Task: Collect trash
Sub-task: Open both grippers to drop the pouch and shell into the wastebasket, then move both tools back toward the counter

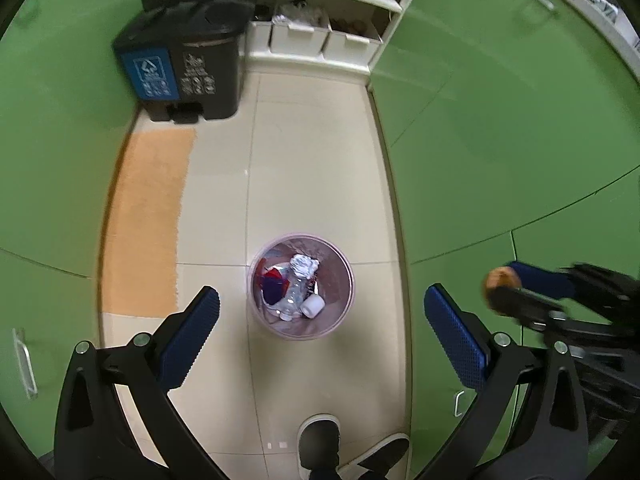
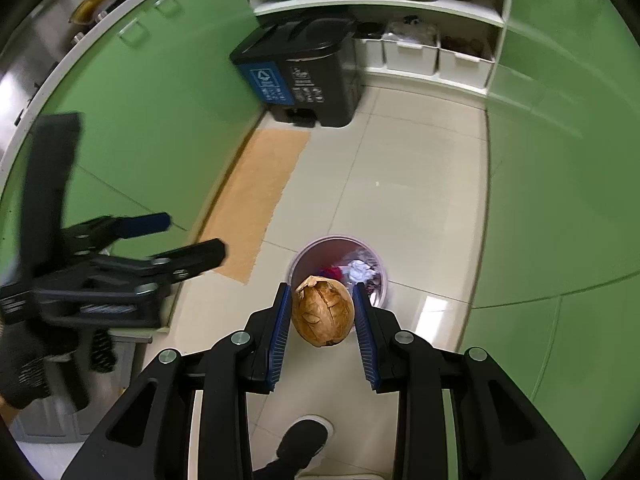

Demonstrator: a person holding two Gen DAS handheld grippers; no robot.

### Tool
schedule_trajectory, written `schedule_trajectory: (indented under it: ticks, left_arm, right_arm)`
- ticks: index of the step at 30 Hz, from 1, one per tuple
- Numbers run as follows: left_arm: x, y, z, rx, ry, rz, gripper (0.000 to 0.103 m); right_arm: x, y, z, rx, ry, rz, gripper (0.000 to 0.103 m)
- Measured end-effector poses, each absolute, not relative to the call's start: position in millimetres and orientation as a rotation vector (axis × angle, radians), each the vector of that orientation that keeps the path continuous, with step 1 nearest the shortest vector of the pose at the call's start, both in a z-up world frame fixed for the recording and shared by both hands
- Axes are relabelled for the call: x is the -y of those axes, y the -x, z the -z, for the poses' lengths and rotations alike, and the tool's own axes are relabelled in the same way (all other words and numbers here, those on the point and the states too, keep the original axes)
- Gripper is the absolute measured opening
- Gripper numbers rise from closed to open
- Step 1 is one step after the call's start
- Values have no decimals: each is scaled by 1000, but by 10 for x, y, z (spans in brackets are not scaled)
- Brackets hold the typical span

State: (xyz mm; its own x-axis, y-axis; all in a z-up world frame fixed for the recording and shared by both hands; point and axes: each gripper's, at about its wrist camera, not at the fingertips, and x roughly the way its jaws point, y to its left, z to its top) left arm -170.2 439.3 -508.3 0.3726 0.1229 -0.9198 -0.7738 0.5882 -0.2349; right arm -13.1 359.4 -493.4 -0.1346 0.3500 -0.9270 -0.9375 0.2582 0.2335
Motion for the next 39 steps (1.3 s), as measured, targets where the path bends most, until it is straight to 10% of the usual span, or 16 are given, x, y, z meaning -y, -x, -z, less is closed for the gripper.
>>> schedule_trajectory:
  ticks: [12, 16, 21, 39]
  left_arm:
    - [-4564, 2302, 4992, -957, 778, -738, 100]
    - [-4548, 2412, 5043, -950, 789, -756, 100]
    - [-4495, 2400, 4966, -952, 787, -757, 100]
    - [-3588, 1804, 2376, -810, 548, -593, 100]
  right_arm:
    - [-4092, 342, 5627, -1241, 710, -1297, 32]
    - [-4147, 360, 5650, -1197, 703, -1294, 90]
    - [-4092, 334, 5537, -1193, 722, -1265, 97]
    - [-2377, 36, 2258, -925, 387, -1126, 97]
